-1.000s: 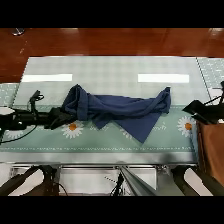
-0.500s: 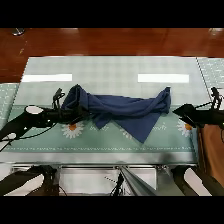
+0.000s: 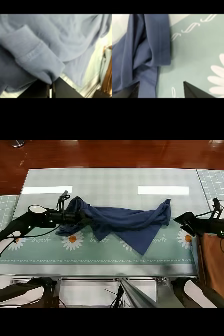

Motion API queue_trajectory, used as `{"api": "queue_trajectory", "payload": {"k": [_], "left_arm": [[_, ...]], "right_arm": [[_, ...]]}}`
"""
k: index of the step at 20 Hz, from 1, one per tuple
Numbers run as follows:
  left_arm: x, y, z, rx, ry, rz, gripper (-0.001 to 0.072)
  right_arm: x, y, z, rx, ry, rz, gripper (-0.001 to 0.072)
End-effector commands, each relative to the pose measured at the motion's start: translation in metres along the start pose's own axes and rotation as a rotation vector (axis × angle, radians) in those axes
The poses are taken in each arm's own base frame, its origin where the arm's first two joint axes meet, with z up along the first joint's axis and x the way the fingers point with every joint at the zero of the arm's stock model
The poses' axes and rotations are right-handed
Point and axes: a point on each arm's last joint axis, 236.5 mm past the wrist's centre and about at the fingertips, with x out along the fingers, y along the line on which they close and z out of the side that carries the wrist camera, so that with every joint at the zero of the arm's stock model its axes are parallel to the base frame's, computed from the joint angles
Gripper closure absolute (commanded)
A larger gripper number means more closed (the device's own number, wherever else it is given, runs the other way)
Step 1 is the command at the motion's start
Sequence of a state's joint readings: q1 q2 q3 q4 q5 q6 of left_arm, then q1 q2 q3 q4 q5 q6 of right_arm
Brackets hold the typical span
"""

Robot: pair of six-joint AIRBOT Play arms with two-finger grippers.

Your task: Fold the shirts.

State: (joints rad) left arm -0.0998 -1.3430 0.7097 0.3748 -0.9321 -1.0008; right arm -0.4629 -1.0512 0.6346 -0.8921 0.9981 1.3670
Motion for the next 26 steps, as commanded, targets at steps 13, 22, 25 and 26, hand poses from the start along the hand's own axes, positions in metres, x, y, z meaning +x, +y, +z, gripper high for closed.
{"api": "queue_trajectory", "payload": {"k": [13,22,25,26], "left_arm": [[-0.007,-0.008,0.008,0.009,0.004,-0.030,0.0683],[-0.095,-0.090,0.105,0.148,-0.195,-0.143,0.0684],[-0.204,-0.205,0.157,0.424,-0.441,-0.192,0.0685],[-0.244,-0.245,0.162,0.509,-0.530,-0.203,0.0685]], "right_arm": [[0.106,0.046,0.029,-0.042,0.256,0.026,0.0160],[-0.024,0.202,0.118,-0.422,0.016,0.193,0.0685],[-0.172,0.296,0.162,-0.618,-0.383,0.260,0.0685],[-0.224,0.319,0.160,-0.679,-0.504,0.273,0.0685]]}}
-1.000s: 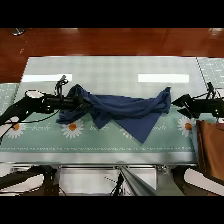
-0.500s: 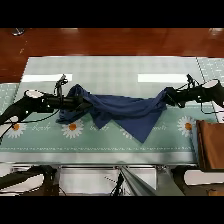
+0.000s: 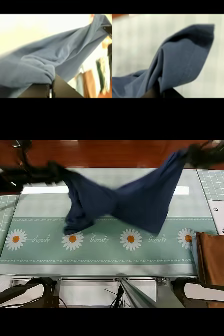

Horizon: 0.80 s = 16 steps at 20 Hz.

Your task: Fold the shirts.

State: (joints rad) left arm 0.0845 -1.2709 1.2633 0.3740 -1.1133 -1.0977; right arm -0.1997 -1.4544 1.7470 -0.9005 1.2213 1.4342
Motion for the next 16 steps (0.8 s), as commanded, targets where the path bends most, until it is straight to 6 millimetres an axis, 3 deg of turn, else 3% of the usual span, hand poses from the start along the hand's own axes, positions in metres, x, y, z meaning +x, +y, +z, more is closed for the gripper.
{"api": "queue_trajectory", "payload": {"k": [1,2,4,6,8,10,13,16], "left_arm": [[-0.086,-0.128,0.094,0.291,-0.246,-0.054,0.0684],[-0.115,-0.167,0.108,0.379,-0.316,-0.053,0.0684],[-0.163,-0.225,0.117,0.523,-0.429,0.004,0.0684],[-0.206,-0.266,0.112,0.658,-0.531,0.116,0.0685],[-0.250,-0.291,0.101,0.743,-0.642,0.254,0.0685],[-0.294,-0.304,0.084,0.790,-0.744,0.405,0.0684],[-0.344,-0.314,0.050,0.810,-0.847,0.562,0.0685],[-0.360,-0.296,0.022,0.776,-0.827,0.666,0.0684]], "right_arm": [[-0.146,0.102,0.081,-0.261,-0.368,-0.016,0.0685],[-0.181,0.127,0.083,-0.309,-0.446,-0.009,0.0685],[-0.242,0.162,0.066,-0.392,-0.550,-0.029,0.0685],[-0.289,0.187,0.040,-0.469,-0.621,-0.056,0.0685],[-0.331,0.199,0.015,-0.522,-0.683,-0.119,0.0685],[-0.364,0.204,-0.012,-0.556,-0.716,-0.187,0.0685],[-0.393,0.208,-0.051,-0.572,-0.717,-0.240,0.0685],[-0.395,0.208,-0.075,-0.558,-0.701,-0.233,0.0685]]}}
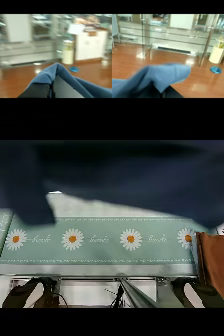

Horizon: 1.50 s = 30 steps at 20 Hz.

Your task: Fold the shirts.

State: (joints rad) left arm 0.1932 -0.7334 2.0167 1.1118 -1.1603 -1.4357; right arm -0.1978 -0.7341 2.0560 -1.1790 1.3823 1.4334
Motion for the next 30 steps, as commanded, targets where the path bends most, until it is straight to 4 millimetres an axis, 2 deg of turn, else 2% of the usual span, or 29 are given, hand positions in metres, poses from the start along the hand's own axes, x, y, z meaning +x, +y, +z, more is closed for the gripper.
{"api": "queue_trajectory", "payload": {"k": [1,2,4,7,9,11,13,15,18,20,22,24,25,26,27,28,29,30], "left_arm": [[-0.040,0.025,-0.023,0.038,0.069,0.172,0.0685],[-0.038,0.027,-0.042,0.018,0.128,0.174,0.0684],[-0.022,0.036,-0.095,-0.032,0.294,0.170,0.0684],[0.012,0.050,-0.193,-0.117,0.535,0.144,0.0684],[0.039,0.053,-0.263,-0.192,0.654,0.096,0.0683],[0.070,0.056,-0.326,-0.301,0.692,0.079,0.0684],[0.098,0.069,-0.382,-0.366,0.712,0.116,0.0684],[0.124,0.080,-0.429,-0.433,0.742,0.159,0.0684],[0.168,0.084,-0.475,-0.466,0.726,0.178,0.0683],[0.194,0.086,-0.492,-0.551,0.672,0.202,0.0683],[0.209,0.088,-0.506,-0.655,0.652,0.226,0.0683],[0.214,0.086,-0.518,-0.707,0.665,0.232,0.0682],[0.214,0.084,-0.523,-0.731,0.674,0.233,0.0678],[0.213,0.081,-0.525,-0.737,0.686,0.228,0.0569],[0.211,0.079,-0.526,-0.739,0.703,0.220,0.0165],[0.207,0.080,-0.529,-0.746,0.726,0.219,0.0002],[0.200,0.087,-0.529,-0.725,0.765,0.210,0.0003],[0.189,0.102,-0.527,-0.669,0.816,0.202,0.0003]], "right_arm": [[-0.026,0.006,-0.031,0.015,0.075,-0.024,0.0685],[-0.021,0.005,-0.051,0.042,0.141,-0.016,0.0685],[-0.002,0.005,-0.098,0.106,0.280,0.009,0.0685],[0.042,0.009,-0.177,0.216,0.477,0.092,0.0685],[0.075,0.003,-0.226,0.283,0.536,0.106,0.0685],[0.108,-0.009,-0.272,0.364,0.554,0.079,0.0685],[0.139,-0.021,-0.321,0.441,0.613,0.050,0.0685],[0.170,-0.036,-0.354,0.486,0.660,0.017,0.0685],[0.229,-0.057,-0.399,0.590,0.692,-0.016,0.0685],[0.268,-0.061,-0.423,0.679,0.733,0.002,0.0685],[0.306,-0.063,-0.439,0.757,0.762,0.033,0.0685],[0.333,-0.059,-0.454,0.825,0.814,0.082,0.0685],[0.342,-0.056,-0.459,0.856,0.835,0.105,0.0657],[0.350,-0.052,-0.462,0.898,0.850,0.126,0.0381],[0.354,-0.048,-0.461,0.916,0.860,0.149,0.0071],[0.353,-0.049,-0.458,0.905,0.872,0.165,0.0088],[0.347,-0.052,-0.452,0.888,0.892,0.180,0.0094],[0.336,-0.060,-0.445,0.871,0.929,0.190,0.0093]]}}
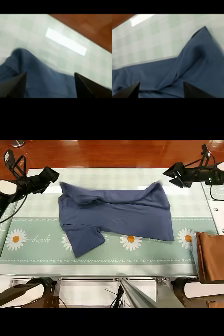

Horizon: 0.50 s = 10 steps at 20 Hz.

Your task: Fold the shirts.

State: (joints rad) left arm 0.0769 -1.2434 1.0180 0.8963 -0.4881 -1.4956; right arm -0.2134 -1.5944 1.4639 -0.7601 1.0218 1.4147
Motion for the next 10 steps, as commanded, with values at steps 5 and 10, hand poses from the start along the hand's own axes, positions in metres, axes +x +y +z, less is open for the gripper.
{"api": "queue_trajectory", "payload": {"k": [5,10], "left_arm": [[-0.088,0.122,-0.030,-0.022,0.420,0.159,0.0006],[-0.102,0.158,-0.156,-0.283,0.693,0.141,0.0006]], "right_arm": [[-0.138,-0.085,-0.009,-0.040,0.173,-0.311,0.0094],[-0.147,-0.119,-0.064,0.120,0.140,-0.373,0.0095]]}}
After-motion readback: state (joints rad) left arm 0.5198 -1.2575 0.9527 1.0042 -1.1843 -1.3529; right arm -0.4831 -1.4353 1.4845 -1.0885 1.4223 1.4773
